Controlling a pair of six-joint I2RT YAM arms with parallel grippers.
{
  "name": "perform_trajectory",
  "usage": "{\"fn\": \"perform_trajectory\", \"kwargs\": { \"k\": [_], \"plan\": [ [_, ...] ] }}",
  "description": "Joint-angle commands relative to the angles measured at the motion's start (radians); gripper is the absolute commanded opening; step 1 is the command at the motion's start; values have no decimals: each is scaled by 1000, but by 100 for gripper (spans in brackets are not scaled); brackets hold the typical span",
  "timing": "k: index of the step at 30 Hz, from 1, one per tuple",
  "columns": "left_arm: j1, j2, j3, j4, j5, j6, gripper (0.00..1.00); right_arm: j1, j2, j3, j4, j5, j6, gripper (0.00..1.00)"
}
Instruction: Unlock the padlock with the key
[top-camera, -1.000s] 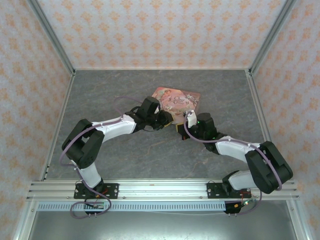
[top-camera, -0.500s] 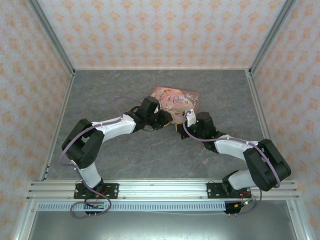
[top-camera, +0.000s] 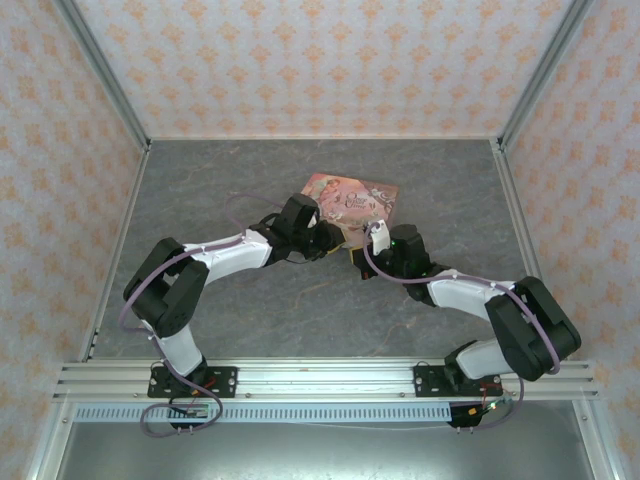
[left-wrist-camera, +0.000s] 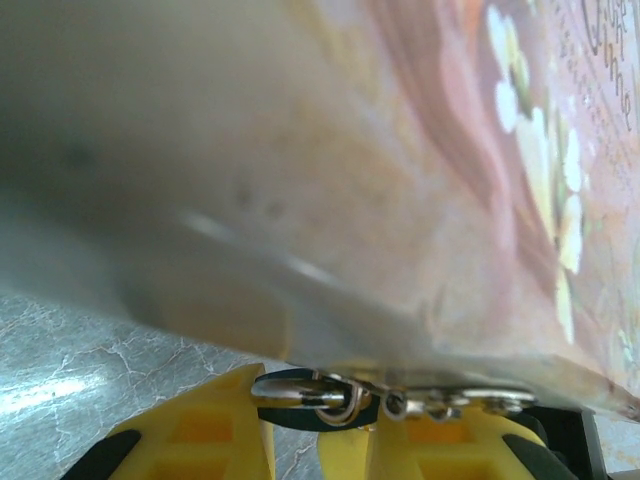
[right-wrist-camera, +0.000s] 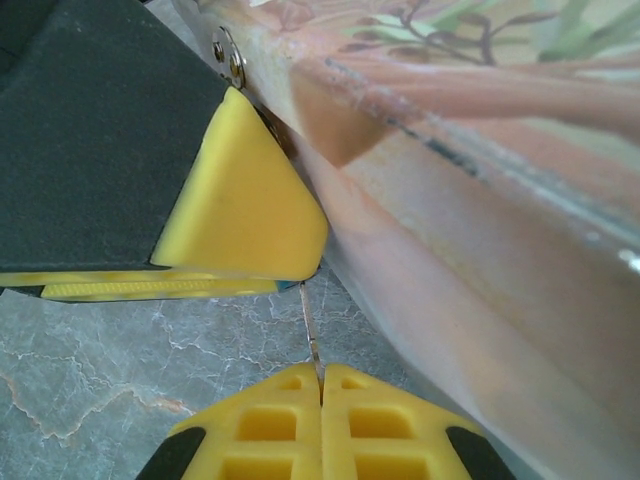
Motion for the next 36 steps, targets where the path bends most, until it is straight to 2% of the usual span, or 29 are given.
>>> {"fn": "perform_trajectory", "kwargs": {
  "k": [1,27,36],
  "plan": [
    [-3,-49,-3,43,42,-27,19,8,19,25,-10,3,-12,0],
    [-5,-60,-14,33,43,-16,19,14,62,56,-9,22,19,0],
    [-13,-54,-21,41,43,-20,19,15,76,68,84,-61,58,0]
  ]
}}
